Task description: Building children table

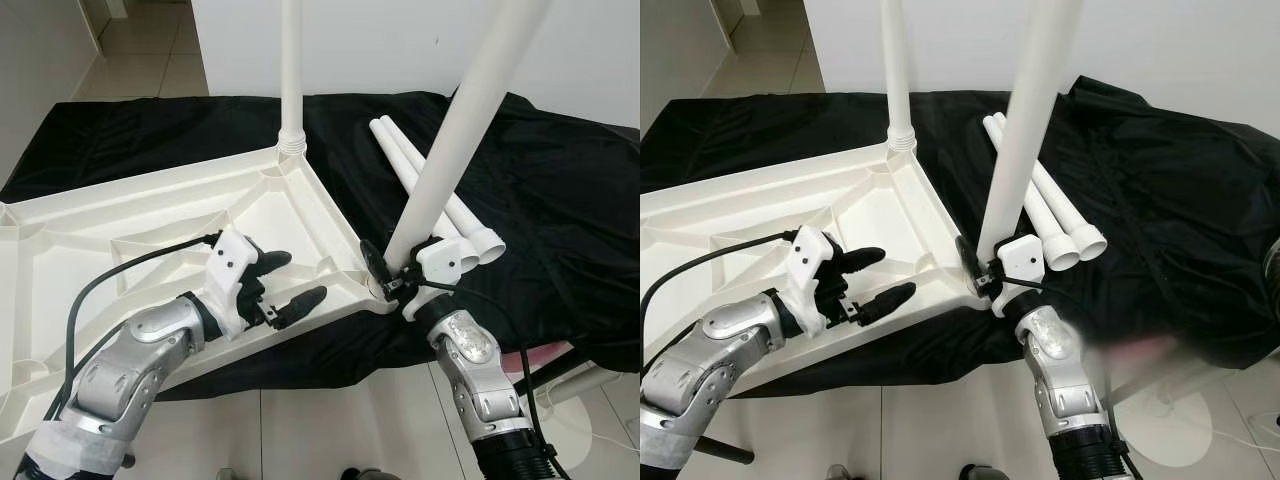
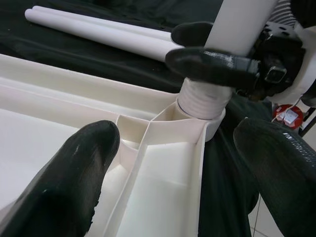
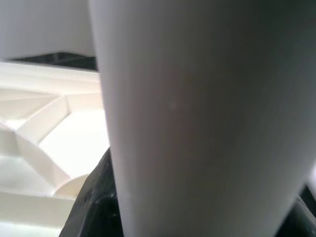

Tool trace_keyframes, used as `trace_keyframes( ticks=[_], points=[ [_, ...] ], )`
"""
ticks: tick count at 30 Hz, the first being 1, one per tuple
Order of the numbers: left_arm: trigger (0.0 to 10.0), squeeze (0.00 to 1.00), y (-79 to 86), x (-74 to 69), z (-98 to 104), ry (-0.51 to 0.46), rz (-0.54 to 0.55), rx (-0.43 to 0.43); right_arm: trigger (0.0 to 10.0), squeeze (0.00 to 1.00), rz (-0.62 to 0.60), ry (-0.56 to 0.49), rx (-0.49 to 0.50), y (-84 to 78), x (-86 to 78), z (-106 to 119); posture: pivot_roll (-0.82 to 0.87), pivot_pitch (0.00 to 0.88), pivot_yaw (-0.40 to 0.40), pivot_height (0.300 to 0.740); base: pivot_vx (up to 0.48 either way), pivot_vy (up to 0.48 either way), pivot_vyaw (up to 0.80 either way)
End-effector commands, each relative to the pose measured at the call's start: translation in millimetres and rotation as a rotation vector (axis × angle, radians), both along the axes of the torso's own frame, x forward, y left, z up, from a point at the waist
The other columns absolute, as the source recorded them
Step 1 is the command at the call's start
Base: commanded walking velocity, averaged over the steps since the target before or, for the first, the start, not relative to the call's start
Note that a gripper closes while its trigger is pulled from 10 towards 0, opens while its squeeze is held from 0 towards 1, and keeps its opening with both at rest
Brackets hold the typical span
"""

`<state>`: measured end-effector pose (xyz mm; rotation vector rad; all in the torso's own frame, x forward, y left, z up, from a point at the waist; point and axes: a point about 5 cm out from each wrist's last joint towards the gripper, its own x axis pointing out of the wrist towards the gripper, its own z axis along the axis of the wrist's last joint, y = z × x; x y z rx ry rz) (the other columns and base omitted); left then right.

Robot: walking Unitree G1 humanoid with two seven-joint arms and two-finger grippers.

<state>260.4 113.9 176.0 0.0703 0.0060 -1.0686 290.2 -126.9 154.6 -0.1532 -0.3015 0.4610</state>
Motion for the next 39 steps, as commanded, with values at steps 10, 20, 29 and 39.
trace_keyframes(
  ticks=[10,20,29,39],
  points=[
    [10.0,0.0,-1.9,-6.6,0.5,-0.019,-0.15,0.05,10.0,0.0,0.019,0.151,0.045,-2.0,1.5,-28.7,-0.06,0.113,-0.003,0.74,0.0,0.0,0.0],
    [10.0,0.0,-0.4,-4.6,1.3,-0.025,-0.142,0.061,10.0,0.0,-0.002,0.247,0.062,0.0,14.2,-26.2,-0.06,0.118,-0.001,0.74,0.0,0.0,0.0],
    [10.0,0.0,1.0,-4.4,1.4,-0.027,-0.132,0.06,10.0,0.0,-0.005,0.331,0.064,-1.0,17.0,-32.2,-0.06,0.119,-0.007,0.74,0.0,0.0,0.0],
    [10.0,0.0,1.9,-4.6,1.4,-0.029,-0.125,0.06,10.0,0.0,-0.035,0.311,0.045,-1.4,13.7,-35.1,-0.06,0.123,-0.009,0.74,0.0,0.0,0.0]
  ],
)
